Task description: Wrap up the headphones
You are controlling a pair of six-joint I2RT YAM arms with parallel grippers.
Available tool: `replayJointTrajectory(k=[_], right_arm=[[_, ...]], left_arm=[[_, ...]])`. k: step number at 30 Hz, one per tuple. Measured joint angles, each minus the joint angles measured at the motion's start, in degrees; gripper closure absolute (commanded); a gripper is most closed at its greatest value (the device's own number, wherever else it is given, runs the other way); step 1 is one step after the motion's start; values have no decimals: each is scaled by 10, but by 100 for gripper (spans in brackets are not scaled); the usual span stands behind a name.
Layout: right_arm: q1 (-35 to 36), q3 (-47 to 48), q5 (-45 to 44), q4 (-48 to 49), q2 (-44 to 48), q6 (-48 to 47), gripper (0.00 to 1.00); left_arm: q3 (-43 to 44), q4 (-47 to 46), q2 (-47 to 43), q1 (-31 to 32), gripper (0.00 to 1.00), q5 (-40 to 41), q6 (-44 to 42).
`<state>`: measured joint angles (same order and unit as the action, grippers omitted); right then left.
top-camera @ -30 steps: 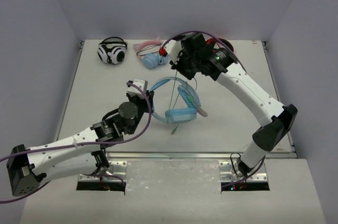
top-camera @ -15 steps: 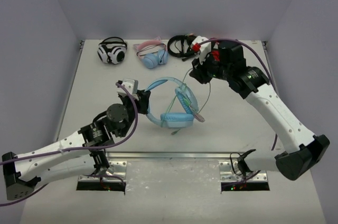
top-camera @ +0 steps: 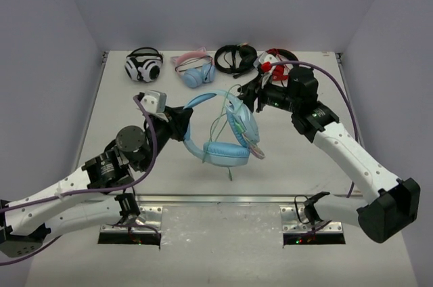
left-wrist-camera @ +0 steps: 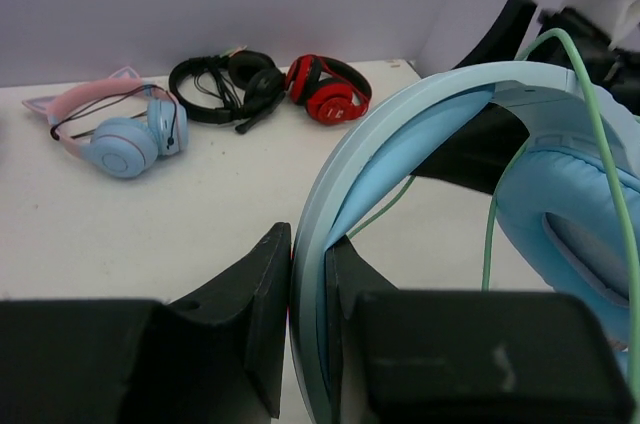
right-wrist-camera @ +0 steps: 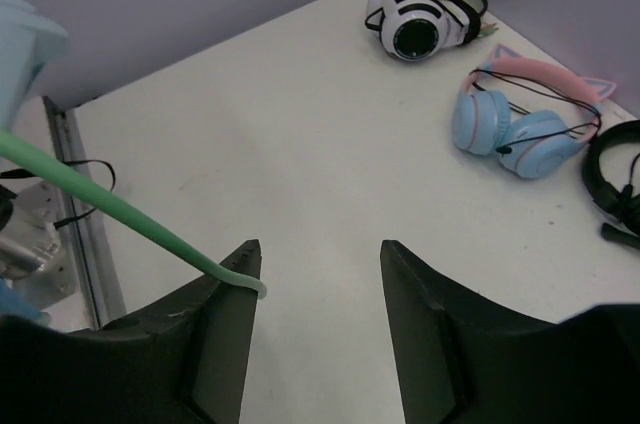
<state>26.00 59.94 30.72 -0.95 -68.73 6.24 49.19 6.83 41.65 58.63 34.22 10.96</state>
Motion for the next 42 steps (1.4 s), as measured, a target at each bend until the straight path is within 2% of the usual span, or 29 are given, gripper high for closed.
replayJointTrajectory(k=[1, 3, 6, 8, 9, 11, 12, 13, 15, 18, 19, 23, 28, 33, 38, 42], right_arm=[[0, -12, 10, 19, -3, 9, 46], [0, -35, 31, 58, -11, 31, 34], [0, -63, 63, 119, -26, 63, 29], [0, -78, 86, 160, -37, 92, 29], [0, -86, 98, 186, -42, 108, 34], [0, -100, 113, 228, -53, 133, 50], [0, -106, 118, 249, -59, 146, 62], [0, -110, 121, 264, -66, 157, 67], [0, -119, 126, 299, -82, 179, 70], [0, -135, 134, 354, -110, 206, 94], [0, -139, 135, 370, -119, 215, 99], [1, -159, 143, 435, -156, 256, 98], [15, -192, 143, 518, -172, 301, 78], [65, -219, 139, 580, -186, 332, 71], [136, -198, 127, 630, -236, 346, 72], [152, -179, 117, 692, -311, 370, 75]], left_arm=[[8, 4, -1, 0, 100, -1, 0], [23, 10, -2, 0, 100, -2, 0], [33, 15, -5, 0, 100, -2, 1], [39, 25, -6, 0, 100, 0, 1], [42, 31, -5, 0, 100, 3, 2], [50, 46, -4, 0, 100, 11, 3], [54, 53, -4, 0, 100, 16, 5], [57, 59, -4, 0, 100, 22, 9], [61, 66, -4, 0, 100, 33, 15], [70, 74, -4, 0, 100, 47, 19], [73, 78, -4, 0, 100, 50, 20], [83, 89, -2, 0, 100, 64, 24], [83, 90, -1, 0, 100, 99, 29], [85, 56, 0, 0, 100, 125, 39], [108, 35, 21, 0, 100, 151, 44], [124, 33, 34, 0, 100, 200, 46]])
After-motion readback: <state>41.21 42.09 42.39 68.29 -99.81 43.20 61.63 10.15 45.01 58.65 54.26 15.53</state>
